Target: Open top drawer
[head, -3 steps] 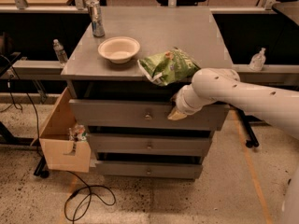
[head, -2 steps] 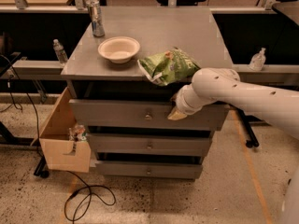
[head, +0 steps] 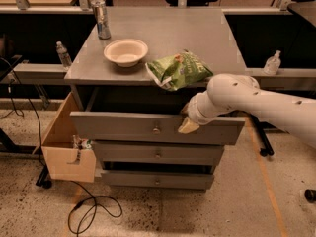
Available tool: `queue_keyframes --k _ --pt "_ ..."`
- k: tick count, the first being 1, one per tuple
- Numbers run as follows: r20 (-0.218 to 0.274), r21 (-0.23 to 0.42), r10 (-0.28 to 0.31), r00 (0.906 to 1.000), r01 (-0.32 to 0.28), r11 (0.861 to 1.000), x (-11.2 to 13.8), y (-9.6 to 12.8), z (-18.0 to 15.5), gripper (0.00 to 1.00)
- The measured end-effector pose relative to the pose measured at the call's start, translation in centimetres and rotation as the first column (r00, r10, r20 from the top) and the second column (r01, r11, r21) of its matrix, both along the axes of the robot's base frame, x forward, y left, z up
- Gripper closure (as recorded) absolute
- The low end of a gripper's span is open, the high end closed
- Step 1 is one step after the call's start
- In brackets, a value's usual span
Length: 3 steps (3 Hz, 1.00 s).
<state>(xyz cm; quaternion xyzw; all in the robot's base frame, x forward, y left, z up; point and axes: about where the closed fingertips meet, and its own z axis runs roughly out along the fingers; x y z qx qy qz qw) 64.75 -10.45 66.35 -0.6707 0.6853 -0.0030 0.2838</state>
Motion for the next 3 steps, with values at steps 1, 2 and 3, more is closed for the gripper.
queue_keyframes --k 1,2,3 --pt "0.000 0.000 0.000 1.0000 0.000 1.000 0.0 0.0 0.0 1.00" --pt "-0.034 0.029 -0.004 0.9994 0.005 1.000 -3.0 -0.7 0.6 1.00" --pt "-0.034 0.029 -0.004 0.9994 0.005 1.000 -3.0 -0.7 0.6 1.00"
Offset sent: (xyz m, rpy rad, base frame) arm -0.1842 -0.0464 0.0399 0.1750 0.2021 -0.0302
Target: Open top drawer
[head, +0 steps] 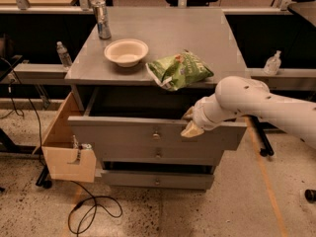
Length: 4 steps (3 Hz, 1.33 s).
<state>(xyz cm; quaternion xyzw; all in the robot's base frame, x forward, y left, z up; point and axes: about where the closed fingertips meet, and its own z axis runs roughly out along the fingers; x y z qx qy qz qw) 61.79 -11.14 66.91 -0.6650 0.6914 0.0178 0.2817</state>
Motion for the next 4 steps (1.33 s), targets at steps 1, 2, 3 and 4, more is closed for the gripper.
queue_keyframes --k 1,2,3,4 --pt "-0.033 0.030 -0.001 0.9994 0.002 1.000 -2.7 -0.4 0.5 1.00" --pt "-0.033 0.030 -0.001 0.9994 0.002 1.000 -2.6 -0.4 0.5 1.00" --pt "-0.033 0.030 -0.001 0.9994 0.002 1.000 -2.7 -0.4 0.5 1.00" --pt "-0.092 0.077 -0.010 0.9957 0.017 0.997 -6.2 -0.2 -0.1 1.00"
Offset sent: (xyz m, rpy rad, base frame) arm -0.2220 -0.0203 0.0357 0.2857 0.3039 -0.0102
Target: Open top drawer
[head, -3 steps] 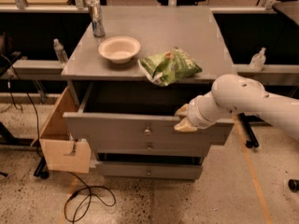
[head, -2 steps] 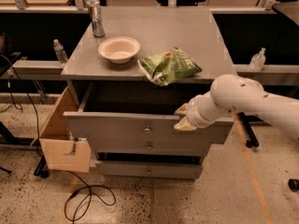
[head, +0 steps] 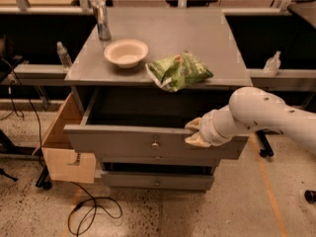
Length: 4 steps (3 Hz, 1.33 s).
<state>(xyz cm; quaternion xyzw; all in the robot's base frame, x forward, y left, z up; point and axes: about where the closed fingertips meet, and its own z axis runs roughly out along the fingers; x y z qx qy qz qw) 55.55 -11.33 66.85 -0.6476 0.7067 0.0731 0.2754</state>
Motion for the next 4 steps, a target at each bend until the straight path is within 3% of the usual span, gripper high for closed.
queue_keyframes --k 4 --pt "0.000 0.000 0.000 1.0000 0.000 1.000 0.05 0.03 0.78 1.00"
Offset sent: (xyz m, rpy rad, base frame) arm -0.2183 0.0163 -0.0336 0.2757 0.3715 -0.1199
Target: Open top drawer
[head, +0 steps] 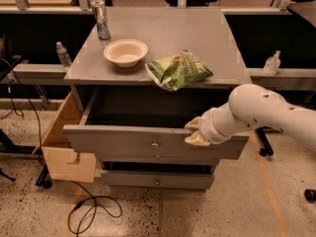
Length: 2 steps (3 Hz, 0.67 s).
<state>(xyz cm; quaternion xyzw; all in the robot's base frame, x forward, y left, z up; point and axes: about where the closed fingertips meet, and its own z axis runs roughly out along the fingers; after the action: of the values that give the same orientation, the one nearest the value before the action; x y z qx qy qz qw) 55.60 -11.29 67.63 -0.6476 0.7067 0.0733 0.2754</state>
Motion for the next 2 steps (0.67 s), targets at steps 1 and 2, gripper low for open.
queue_keyframes --k 1,2 --pt "0.000 0.000 0.000 1.0000 0.000 1.000 -0.01 0.00 0.01 1.00" --pt "0.000 0.000 0.000 1.0000 0.000 1.000 -0.01 0.01 0.02 0.75"
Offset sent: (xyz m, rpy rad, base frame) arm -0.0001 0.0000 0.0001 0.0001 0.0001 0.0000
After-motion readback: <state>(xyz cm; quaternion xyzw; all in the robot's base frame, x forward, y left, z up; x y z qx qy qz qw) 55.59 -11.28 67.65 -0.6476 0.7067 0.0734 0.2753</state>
